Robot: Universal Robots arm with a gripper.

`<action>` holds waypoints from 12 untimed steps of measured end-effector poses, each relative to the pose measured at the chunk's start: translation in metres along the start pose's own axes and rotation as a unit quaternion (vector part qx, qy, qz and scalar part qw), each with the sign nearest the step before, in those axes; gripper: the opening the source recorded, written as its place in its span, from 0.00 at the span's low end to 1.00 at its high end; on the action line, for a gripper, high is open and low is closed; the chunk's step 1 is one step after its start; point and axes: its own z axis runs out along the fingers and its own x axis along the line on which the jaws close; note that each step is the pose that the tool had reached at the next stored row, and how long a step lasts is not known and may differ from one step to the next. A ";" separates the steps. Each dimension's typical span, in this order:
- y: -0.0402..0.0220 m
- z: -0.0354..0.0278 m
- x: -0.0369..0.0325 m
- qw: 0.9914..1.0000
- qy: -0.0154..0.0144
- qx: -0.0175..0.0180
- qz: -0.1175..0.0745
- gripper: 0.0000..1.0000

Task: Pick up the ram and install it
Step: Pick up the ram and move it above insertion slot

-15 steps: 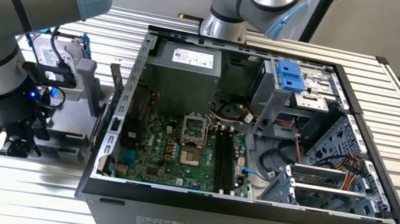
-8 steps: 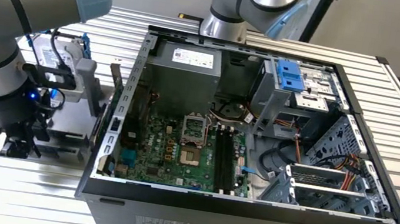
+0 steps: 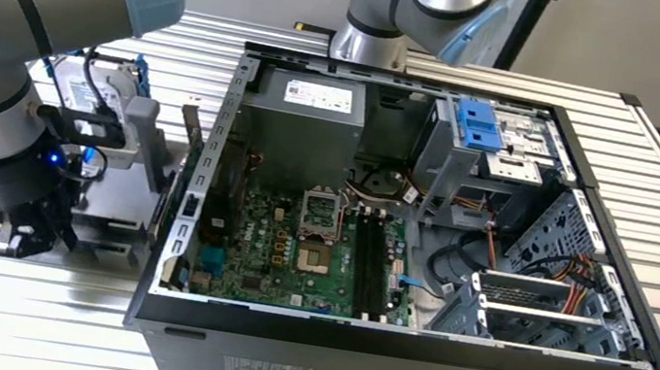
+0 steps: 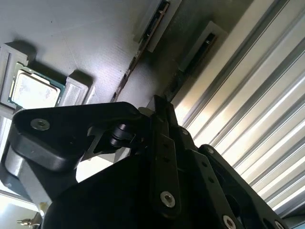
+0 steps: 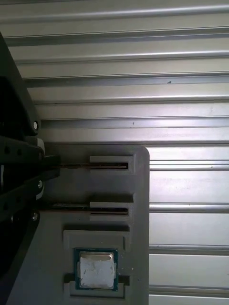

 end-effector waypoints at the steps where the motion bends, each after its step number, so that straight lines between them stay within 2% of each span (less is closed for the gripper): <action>1: 0.0000 0.0000 0.0000 1.000 0.000 0.000 0.000 0.00; 12: 0.0000 -0.0009 0.0000 1.000 0.000 0.000 0.001 0.00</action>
